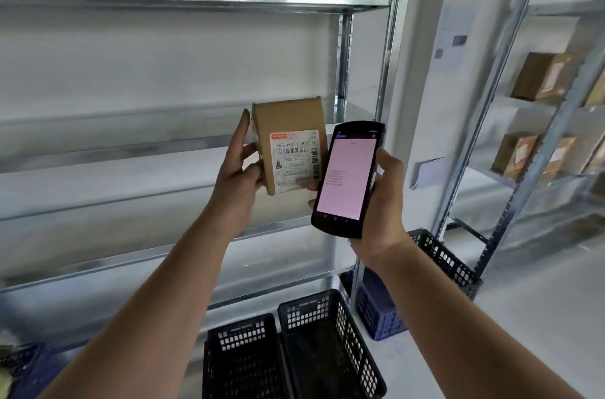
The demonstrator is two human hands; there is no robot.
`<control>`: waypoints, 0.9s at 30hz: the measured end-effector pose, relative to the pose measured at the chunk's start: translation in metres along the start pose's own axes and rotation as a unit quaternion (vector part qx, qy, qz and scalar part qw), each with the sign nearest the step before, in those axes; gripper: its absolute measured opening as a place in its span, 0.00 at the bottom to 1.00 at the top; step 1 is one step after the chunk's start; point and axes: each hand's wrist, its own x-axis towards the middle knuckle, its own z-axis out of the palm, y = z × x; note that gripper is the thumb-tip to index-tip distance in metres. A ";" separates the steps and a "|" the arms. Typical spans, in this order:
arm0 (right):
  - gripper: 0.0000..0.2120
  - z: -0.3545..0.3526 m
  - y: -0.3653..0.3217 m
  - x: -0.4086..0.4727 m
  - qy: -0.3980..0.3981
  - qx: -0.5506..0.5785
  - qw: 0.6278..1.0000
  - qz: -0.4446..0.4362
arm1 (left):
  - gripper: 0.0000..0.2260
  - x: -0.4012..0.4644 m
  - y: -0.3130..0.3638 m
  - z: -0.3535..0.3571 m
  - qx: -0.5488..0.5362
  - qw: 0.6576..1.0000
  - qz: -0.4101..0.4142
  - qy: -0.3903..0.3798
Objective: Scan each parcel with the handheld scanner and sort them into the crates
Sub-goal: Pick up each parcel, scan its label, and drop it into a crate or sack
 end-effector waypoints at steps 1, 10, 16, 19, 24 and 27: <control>0.27 0.001 -0.005 -0.002 0.002 0.003 1.000 -0.004 | 0.43 -0.001 0.007 0.004 0.019 1.000 0.015 -0.008; 0.25 -0.007 -0.055 -0.020 -0.003 0.017 0.999 -0.037 | 0.32 0.002 0.044 0.029 -0.026 0.994 0.022 -0.103; 0.30 -0.024 -0.082 -0.030 -0.001 0.005 0.999 -0.050 | 0.22 0.002 0.059 0.051 -0.007 0.992 0.051 -0.116; 0.32 -0.034 -0.097 -0.036 0.003 -0.022 0.999 -0.048 | 0.24 0.006 0.069 0.060 0.032 0.991 0.073 -0.111; 0.29 -0.048 -0.122 -0.045 0.022 -0.077 0.996 -0.042 | 0.28 0.009 0.087 0.080 0.056 0.985 0.117 -0.111; 0.28 -0.058 -0.133 -0.049 0.016 -0.086 0.996 -0.023 | 0.27 0.018 0.091 0.087 0.079 0.981 0.128 -0.119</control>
